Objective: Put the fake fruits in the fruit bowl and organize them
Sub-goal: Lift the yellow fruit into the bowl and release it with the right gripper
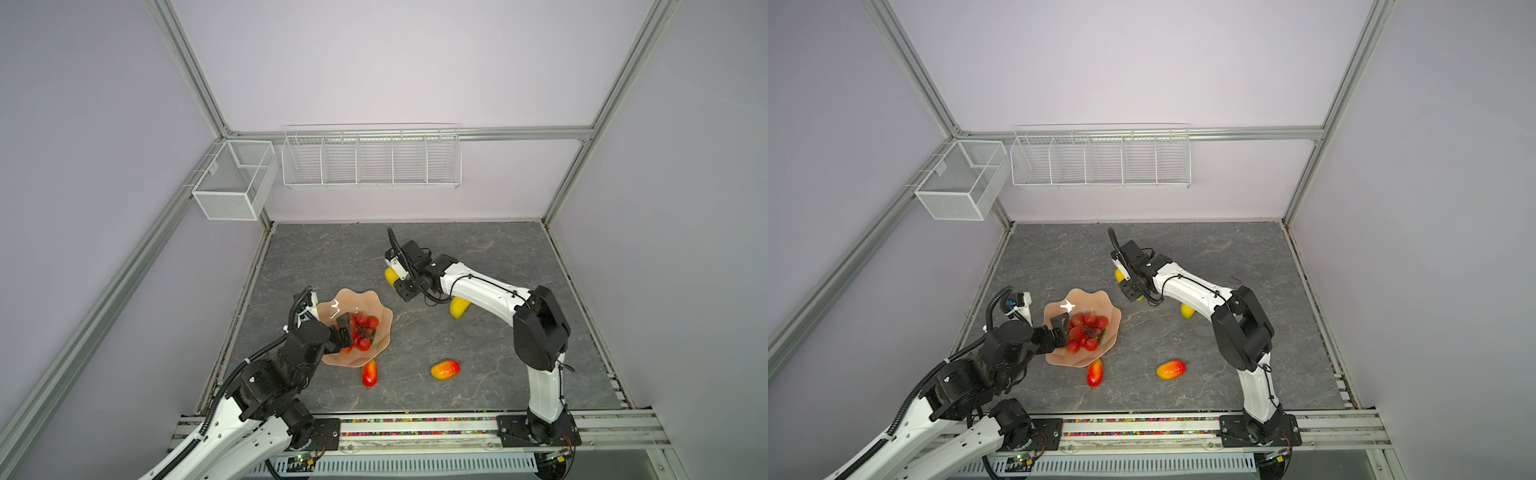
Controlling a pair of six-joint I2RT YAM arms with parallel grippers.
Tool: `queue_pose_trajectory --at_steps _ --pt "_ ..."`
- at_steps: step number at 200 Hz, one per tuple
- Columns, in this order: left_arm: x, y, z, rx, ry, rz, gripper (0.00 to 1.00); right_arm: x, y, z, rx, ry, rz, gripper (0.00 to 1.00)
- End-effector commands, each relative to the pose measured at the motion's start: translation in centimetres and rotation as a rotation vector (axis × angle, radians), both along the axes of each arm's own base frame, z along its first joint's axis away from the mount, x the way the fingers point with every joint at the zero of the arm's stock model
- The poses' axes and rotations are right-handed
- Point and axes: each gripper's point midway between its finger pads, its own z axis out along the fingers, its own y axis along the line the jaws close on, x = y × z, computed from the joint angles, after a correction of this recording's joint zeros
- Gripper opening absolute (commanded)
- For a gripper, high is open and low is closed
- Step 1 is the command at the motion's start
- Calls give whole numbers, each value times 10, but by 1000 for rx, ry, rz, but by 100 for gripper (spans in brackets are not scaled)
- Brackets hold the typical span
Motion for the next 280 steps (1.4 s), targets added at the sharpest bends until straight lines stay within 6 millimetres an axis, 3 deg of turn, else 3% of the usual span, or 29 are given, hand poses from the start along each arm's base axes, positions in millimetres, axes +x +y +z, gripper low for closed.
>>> queue_pose_trajectory --at_steps 1,38,78,141,169,214,242,262,280 --pt "-7 21 1 21 23 76 99 -24 54 6 83 -17 275 37" --pt "-15 0 2 -69 48 -38 99 -40 91 2 133 19 424 37" --pt "-17 3 3 -73 32 -40 99 -40 113 -14 87 10 469 37" --pt "-18 4 1 -71 30 -42 99 -42 115 -36 4 -18 514 39" --pt "-17 3 1 -70 31 -44 99 -40 115 -36 0 -24 508 46" --pt "-17 -1 4 -74 20 -60 99 -34 116 -13 32 -74 476 63" --pt "-15 -7 7 -80 9 -88 99 -28 111 14 67 -133 420 72" --pt "-11 -19 10 -85 -6 -140 99 -15 92 37 112 -163 291 76" --pt "-6 -34 9 -75 -9 -192 99 1 58 53 174 -147 109 77"
